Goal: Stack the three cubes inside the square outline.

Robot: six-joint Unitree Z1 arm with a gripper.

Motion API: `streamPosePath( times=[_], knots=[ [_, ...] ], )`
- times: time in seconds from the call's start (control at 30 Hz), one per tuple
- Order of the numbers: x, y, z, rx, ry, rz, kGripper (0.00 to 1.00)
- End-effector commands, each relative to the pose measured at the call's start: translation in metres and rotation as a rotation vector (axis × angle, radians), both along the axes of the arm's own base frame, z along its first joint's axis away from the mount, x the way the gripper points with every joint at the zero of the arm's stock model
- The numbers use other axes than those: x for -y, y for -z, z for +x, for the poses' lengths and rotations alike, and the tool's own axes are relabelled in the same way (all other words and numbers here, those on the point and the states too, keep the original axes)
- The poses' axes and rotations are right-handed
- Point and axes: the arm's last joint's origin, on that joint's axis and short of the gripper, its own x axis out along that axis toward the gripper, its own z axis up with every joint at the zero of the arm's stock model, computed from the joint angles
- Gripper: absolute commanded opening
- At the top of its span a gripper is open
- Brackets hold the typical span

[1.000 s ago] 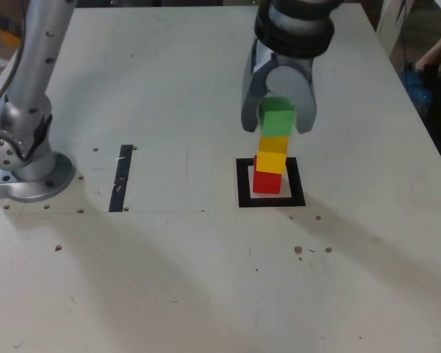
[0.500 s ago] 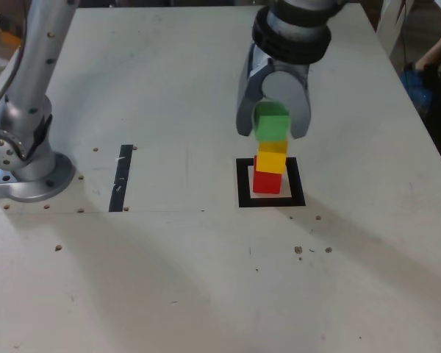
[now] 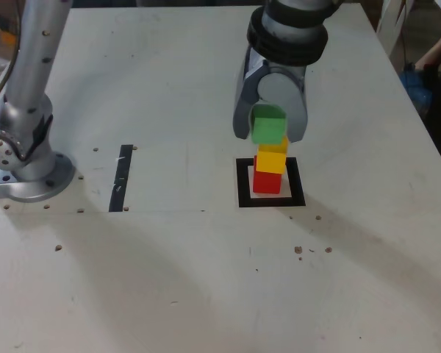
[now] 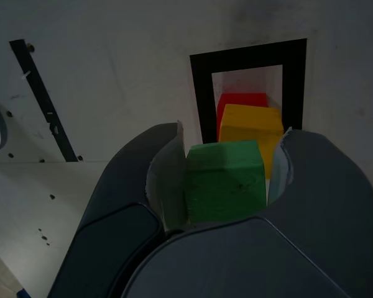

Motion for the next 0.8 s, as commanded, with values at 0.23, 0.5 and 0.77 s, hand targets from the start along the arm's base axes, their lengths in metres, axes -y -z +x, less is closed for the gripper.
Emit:
streamPosePath(
  times=[0.23,0.5,0.77],
  knots=[
    [0.0,0.003,0.001,-0.006,0.003,0.007,0.24],
    [0.001,0.008,0.006,0.022,0.002,0.001,0.27],
    [0.0,0.015,0.006,0.015,0.002,0.001,0.43]
  ],
)
